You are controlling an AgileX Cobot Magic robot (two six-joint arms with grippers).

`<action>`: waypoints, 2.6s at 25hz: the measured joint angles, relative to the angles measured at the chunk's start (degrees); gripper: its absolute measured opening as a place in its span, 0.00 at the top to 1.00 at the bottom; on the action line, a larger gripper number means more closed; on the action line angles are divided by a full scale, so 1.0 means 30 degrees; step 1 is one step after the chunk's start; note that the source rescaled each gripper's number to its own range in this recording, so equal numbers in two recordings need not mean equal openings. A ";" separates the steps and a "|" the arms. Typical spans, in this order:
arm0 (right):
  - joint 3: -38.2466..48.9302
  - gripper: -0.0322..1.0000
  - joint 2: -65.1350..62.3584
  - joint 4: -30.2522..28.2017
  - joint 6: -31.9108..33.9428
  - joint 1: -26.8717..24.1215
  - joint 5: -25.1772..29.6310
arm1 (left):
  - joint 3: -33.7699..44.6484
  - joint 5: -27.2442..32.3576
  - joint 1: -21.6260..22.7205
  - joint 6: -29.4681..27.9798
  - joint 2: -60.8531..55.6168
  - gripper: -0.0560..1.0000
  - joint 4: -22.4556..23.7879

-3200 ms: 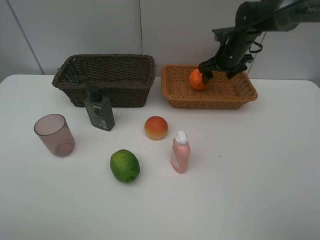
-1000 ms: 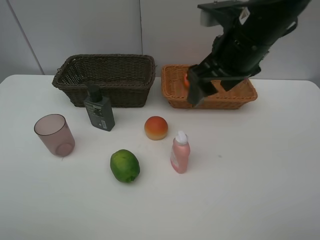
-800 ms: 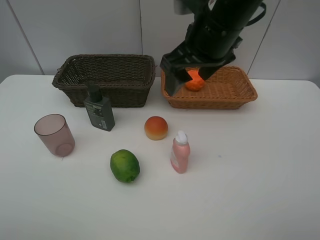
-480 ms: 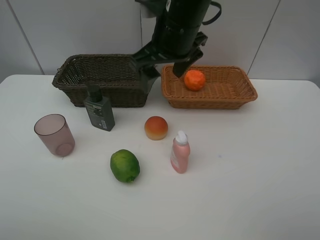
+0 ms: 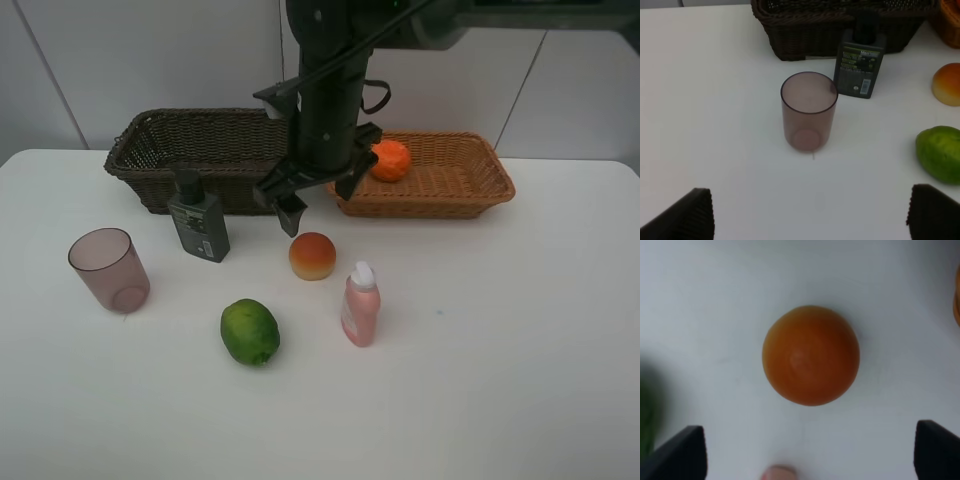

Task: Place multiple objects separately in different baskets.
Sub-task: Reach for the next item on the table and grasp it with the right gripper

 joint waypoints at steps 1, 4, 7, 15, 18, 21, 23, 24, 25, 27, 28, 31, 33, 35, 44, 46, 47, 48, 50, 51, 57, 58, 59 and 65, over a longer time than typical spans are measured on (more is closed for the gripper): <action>0.0000 0.15 0.0187 0.0000 0.0000 0.0000 -0.0052 | 0.0000 0.0000 0.0000 0.0000 0.0000 0.00 0.0000; 0.0000 0.15 0.0881 -0.0048 -0.0034 0.0000 -0.0330 | 0.0000 0.0000 0.0000 0.0000 0.0000 0.00 0.0000; 0.0000 0.15 0.1233 -0.0021 -0.0034 0.0000 -0.0876 | 0.0000 0.0000 0.0000 0.0000 0.0000 0.00 0.0000; 0.0000 0.15 0.1979 0.0309 -0.0039 0.0000 -0.2123 | 0.0000 0.0000 0.0000 0.0000 0.0000 0.00 0.0000; 0.0000 0.15 0.2155 0.0309 -0.0039 0.0000 -0.2500 | 0.0000 0.0000 0.0000 0.0000 0.0000 0.00 0.0000; 0.0000 0.15 0.2458 0.0173 -0.0039 0.0000 -0.2629 | 0.0000 0.0000 0.0000 0.0000 0.0000 0.00 0.0000; 0.0000 0.15 0.2632 -0.0019 -0.0039 0.0000 -0.2629 | 0.0000 0.0000 0.0000 0.0000 0.0000 0.00 0.0000; 0.0000 0.15 0.2723 -0.0098 -0.0039 0.0000 -0.2629 | 0.0000 0.0000 0.0000 0.0000 0.0000 0.00 0.0000; 0.0000 0.15 0.2783 -0.0118 -0.0039 0.0000 -0.2629 | 0.0000 0.0000 0.0000 0.0000 0.0000 0.00 0.0000; 0.0000 0.15 0.2940 -0.0160 -0.0039 0.0000 -0.2651 | 0.0000 0.0000 0.0000 0.0000 0.0000 0.00 0.0000; 0.0000 0.15 0.3003 -0.0160 -0.0039 -0.0019 -0.2691 | 0.0000 0.0000 0.0000 0.0000 0.0000 0.00 0.0000; 0.0000 0.15 0.3263 -0.0185 -0.0039 -0.0095 -0.2826 | 0.0000 0.0000 0.0000 0.0000 0.0000 0.00 0.0000; 0.0000 0.15 0.3341 -0.0185 -0.0039 -0.0163 -0.2891 | 0.0000 0.0000 0.0000 0.0000 0.0000 0.00 0.0000; 0.0000 0.15 0.3341 -0.0469 -0.0039 -0.0246 -0.3084 | 0.0000 0.0000 0.0000 0.0000 0.0000 0.00 0.0000; 0.0000 0.15 0.3823 -0.0105 -0.0039 -0.0266 -0.3266 | 0.0000 0.0000 0.0000 0.0000 0.0000 0.00 0.0000; 0.0000 0.15 0.3884 -0.0105 -0.0039 -0.0266 -0.3286 | 0.0000 0.0000 0.0000 0.0000 0.0000 0.00 0.0000; 0.0000 0.15 0.3884 -0.0124 -0.0039 -0.0287 -0.3286 | 0.0000 0.0000 0.0000 0.0000 0.0000 0.00 0.0000; 0.0000 0.15 0.3884 -0.0142 -0.0039 -0.0287 -0.3286 | 0.0000 0.0000 0.0000 0.0000 0.0000 0.00 0.0000; 0.0000 0.15 0.3884 -0.0140 -0.0039 -0.0287 -0.3306 | 0.0000 0.0000 0.0000 0.0000 0.0000 0.00 0.0000; 0.0000 0.15 0.3933 -0.0140 -0.0039 -0.0287 -0.3306 | 0.0000 0.0000 0.0000 0.0000 0.0000 0.00 0.0000; -0.0002 0.15 0.4014 -0.0115 -0.0198 -0.0287 -0.3284 | 0.0000 0.0000 0.0000 0.0000 0.0000 0.00 0.0000; -0.0002 0.15 0.4014 -0.0115 -0.0327 -0.0287 -0.3284 | 0.0000 0.0000 0.0000 0.0000 0.0000 0.00 0.0000; -0.0002 0.18 0.4014 -0.0115 -0.0417 -0.0287 -0.3284 | 0.0000 0.0000 0.0000 0.0000 0.0000 0.00 0.0000; -0.0002 0.52 0.4014 -0.0115 -0.0477 -0.0287 -0.3322 | 0.0000 0.0000 0.0000 0.0000 0.0000 0.00 0.0000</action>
